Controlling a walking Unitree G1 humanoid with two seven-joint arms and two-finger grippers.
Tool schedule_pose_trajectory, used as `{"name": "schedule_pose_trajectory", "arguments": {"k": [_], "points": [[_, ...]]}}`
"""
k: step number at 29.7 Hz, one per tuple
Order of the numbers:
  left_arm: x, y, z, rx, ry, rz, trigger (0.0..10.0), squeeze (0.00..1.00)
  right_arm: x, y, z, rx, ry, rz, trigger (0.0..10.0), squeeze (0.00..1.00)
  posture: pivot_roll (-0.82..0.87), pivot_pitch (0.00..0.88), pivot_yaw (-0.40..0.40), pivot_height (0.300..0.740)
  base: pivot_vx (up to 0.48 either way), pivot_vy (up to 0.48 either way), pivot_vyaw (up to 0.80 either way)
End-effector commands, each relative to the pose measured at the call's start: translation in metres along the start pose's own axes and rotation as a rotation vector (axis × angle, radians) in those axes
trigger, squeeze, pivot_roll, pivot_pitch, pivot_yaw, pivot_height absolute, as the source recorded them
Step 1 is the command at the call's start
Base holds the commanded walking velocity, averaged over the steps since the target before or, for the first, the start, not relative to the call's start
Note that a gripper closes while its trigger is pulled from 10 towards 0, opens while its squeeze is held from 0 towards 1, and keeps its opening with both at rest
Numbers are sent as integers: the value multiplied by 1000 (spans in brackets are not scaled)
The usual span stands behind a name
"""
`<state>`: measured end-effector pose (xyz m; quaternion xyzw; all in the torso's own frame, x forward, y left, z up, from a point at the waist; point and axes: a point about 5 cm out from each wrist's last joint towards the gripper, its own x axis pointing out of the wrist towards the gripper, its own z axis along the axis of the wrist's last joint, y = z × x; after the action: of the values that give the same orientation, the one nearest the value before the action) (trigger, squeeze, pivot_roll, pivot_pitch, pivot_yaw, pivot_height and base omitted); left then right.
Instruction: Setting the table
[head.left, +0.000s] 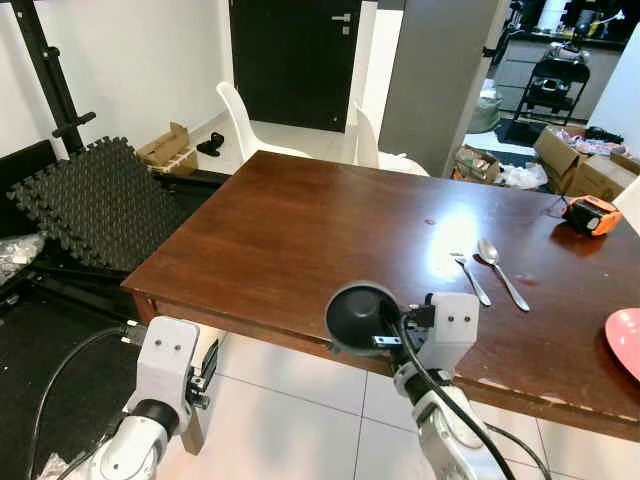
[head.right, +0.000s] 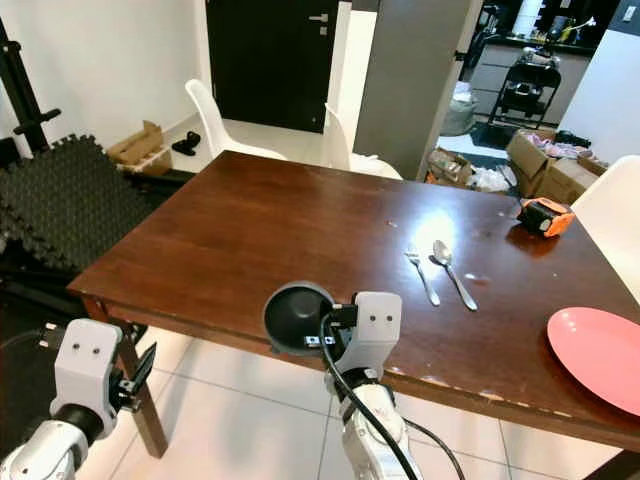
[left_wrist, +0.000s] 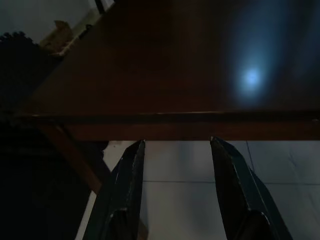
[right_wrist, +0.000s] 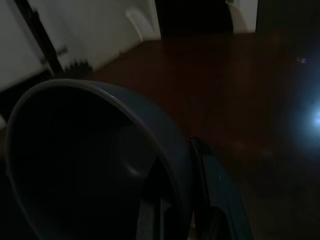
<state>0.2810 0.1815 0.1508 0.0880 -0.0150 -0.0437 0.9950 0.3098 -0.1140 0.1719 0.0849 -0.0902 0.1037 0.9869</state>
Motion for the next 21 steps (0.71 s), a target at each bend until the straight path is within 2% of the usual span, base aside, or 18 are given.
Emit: {"name": "schedule_pose_trajectory", "arguments": {"k": [1, 2, 3, 4, 5, 6, 8, 9, 11, 13, 15, 16, 17, 19, 20, 21], "points": [[-4, 1, -24, -14, 98, -3, 10000, 0, -8, -4, -27, -42, 116, 14, 10000, 0, 66, 120, 24, 740, 0, 0, 0], [-4, 1, -24, -14, 98, -3, 10000, 0, -8, -4, -27, -42, 116, 14, 10000, 0, 66, 120, 24, 740, 0, 0, 0], [-7, 3, -37, -5, 142, -12, 10000, 0, -14, -7, -42, -76, 177, 29, 10000, 0, 67, 118, 22, 740, 0, 0, 0], [-16, 9, -76, 31, 269, -31, 10000, 0, -36, -26, -81, -111, 352, -3, 10000, 0, 72, 121, 10, 740, 0, 0, 0], [-22, 11, -94, 57, 327, -36, 10000, 0, -48, -35, -96, -124, 420, -29, 10000, 0, 72, 121, 10, 740, 0, 0, 0], [-22, 11, -94, 57, 327, -36, 10000, 0, -48, -35, -96, -124, 420, -29, 10000, 0, 72, 121, 10, 740, 0, 0, 0], [-29, 14, -118, 87, 416, -36, 10000, 0, -68, -46, -116, -158, 513, -55, 10000, 0, 64, 122, 12, 740, 0, 0, 0], [-29, 14, -118, 87, 416, -36, 10000, 0, -68, -46, -116, -158, 513, -55, 10000, 0, 64, 122, 12, 740, 0, 0, 0], [-43, 20, -147, 71, 541, 4, 10000, 0, -96, -57, -139, -187, 629, -79, 10000, 0, 45, 120, 16, 740, 0, 0, 0], [-56, 23, -166, 54, 637, 25, 10000, 0, -118, -62, -158, -199, 723, -101, 10000, 0, 37, 120, 18, 740, 0, 0, 0], [-67, 22, -180, 9, 715, 38, 10000, 0, -138, -67, -175, -197, 819, -140, 10000, 0, 43, 122, 16, 740, 0, 0, 0], [-74, 21, -189, 12, 763, 41, 10000, 0, -151, -72, -186, -179, 887, -186, 10000, 0, 50, 121, 14, 740, 0, 0, 0], [-74, 21, -189, 12, 763, 41, 10000, 0, -151, -72, -186, -179, 887, -186, 10000, 0, 50, 121, 14, 740, 0, 0, 0], [-81, 20, -198, 36, 805, 41, 10000, 0, -165, -78, -195, -169, 958, -242, 10000, 0, 50, 120, 13, 740, 0, 0, 0], [-81, 20, -198, 36, 805, 41, 10000, 0, -165, -78, -195, -169, 958, -242, 10000, 0, 50, 120, 13, 740, 0, 0, 0], [-84, 19, -202, 51, 819, 30, 10000, 0, -175, -83, -199, -185, 1005, -276, 10000, 0, 43, 121, 12, 740, 0, 0, 0]]}}
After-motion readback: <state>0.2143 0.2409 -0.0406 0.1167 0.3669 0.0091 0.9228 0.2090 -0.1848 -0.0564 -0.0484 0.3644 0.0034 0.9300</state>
